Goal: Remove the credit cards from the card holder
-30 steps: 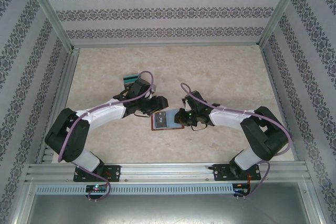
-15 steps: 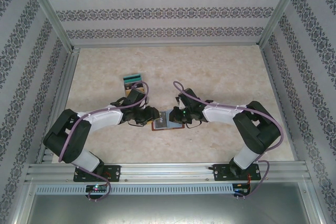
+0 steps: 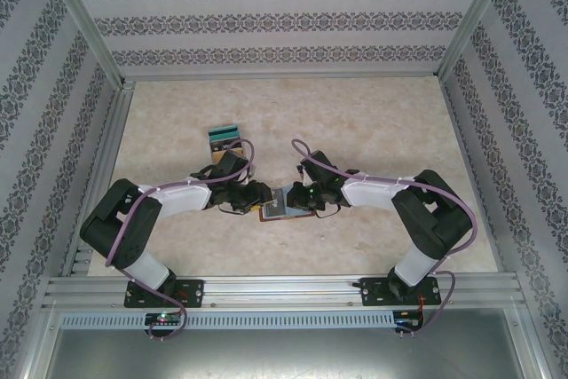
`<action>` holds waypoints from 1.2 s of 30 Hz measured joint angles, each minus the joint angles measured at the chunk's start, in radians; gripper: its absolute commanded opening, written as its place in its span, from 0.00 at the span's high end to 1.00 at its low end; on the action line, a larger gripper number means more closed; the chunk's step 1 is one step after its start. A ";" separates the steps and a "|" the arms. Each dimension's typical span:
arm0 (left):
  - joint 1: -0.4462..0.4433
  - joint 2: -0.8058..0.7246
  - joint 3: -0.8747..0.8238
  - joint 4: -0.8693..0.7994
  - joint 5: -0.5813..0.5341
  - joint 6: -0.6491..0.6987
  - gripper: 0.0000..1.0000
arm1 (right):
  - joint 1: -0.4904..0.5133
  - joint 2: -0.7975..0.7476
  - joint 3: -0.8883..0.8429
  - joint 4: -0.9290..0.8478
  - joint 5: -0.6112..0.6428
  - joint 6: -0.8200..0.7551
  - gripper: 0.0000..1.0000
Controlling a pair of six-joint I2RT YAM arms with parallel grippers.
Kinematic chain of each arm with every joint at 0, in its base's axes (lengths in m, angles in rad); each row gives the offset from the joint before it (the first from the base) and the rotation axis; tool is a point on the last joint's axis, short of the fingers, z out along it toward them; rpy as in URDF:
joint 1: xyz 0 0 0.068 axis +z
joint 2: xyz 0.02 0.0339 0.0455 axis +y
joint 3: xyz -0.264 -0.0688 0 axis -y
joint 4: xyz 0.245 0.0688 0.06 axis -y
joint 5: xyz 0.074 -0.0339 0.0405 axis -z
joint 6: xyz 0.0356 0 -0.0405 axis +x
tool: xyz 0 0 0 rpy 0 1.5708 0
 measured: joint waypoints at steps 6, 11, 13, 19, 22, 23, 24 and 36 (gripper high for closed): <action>0.000 0.002 0.000 0.013 0.014 0.000 0.60 | 0.000 0.000 0.000 0.000 0.000 0.000 0.84; 0.000 0.030 0.000 0.014 0.015 0.000 0.59 | 0.000 0.001 0.000 0.000 0.000 0.000 0.84; 0.000 0.035 0.003 0.015 0.020 0.001 0.59 | 0.000 0.004 0.000 0.000 0.000 0.000 0.84; 0.000 0.051 0.017 0.016 0.032 0.001 0.59 | 0.003 0.023 0.005 0.004 -0.002 0.000 0.80; -0.001 0.055 0.019 0.016 0.034 0.002 0.59 | 0.006 0.028 0.011 0.007 -0.005 0.000 0.79; -0.001 0.055 0.020 0.016 0.034 0.002 0.59 | 0.006 0.028 0.011 0.007 -0.006 0.001 0.79; -0.001 0.056 0.022 0.014 0.034 0.002 0.60 | 0.006 0.028 0.011 0.008 -0.008 0.001 0.80; -0.001 0.075 0.048 0.003 0.021 0.009 0.62 | -0.012 0.035 0.003 0.030 -0.041 0.024 0.81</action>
